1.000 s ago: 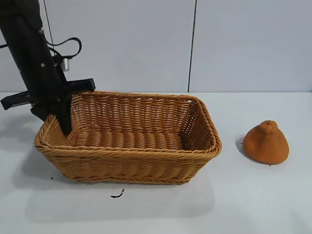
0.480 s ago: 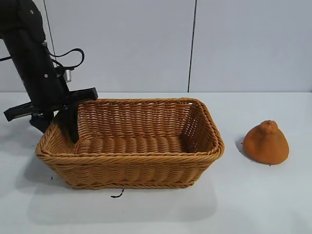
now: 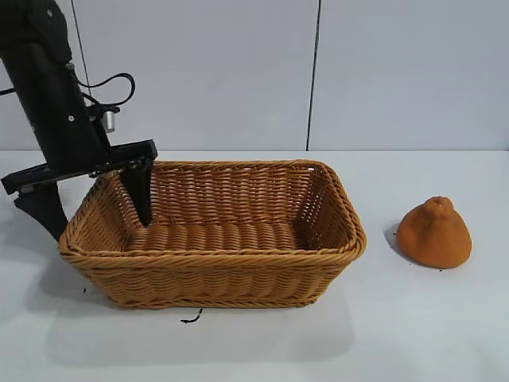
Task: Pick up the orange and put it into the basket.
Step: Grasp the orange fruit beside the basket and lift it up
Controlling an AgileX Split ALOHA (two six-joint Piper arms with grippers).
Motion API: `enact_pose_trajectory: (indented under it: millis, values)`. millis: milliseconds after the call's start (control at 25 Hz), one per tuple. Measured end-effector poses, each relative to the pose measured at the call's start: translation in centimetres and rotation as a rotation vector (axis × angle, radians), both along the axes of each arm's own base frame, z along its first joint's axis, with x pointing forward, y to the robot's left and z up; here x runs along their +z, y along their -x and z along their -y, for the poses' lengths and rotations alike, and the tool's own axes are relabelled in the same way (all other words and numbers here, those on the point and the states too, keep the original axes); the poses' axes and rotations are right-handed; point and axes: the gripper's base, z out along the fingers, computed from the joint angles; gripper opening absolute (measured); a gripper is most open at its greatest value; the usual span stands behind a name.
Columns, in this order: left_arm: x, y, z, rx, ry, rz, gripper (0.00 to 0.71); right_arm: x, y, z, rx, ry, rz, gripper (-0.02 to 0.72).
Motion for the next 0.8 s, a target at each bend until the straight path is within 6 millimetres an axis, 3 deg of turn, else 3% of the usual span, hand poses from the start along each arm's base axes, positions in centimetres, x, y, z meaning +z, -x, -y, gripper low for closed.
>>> enact_pose_trajectory:
  millis: [160,320,640,800]
  values:
    - [3.4,-1.2,-0.2,-0.004,-0.01,0.124,0.694,0.0,0.0,0.0,0.0,0.0,0.0,0.685]
    - [4.0,-1.6,-1.5,0.007,-0.018,0.144,0.694,0.0,0.0,0.0,0.0,0.0,0.0,0.685]
    - [4.0,-2.6,-10.3,0.171,-0.076,0.148,0.694,0.0,0.0,0.0,0.0,0.0,0.0,0.685]
    - [3.6,-2.4,-12.0,0.204,-0.078,0.133,0.694,0.0,0.0,0.0,0.0,0.0,-0.001,0.685]
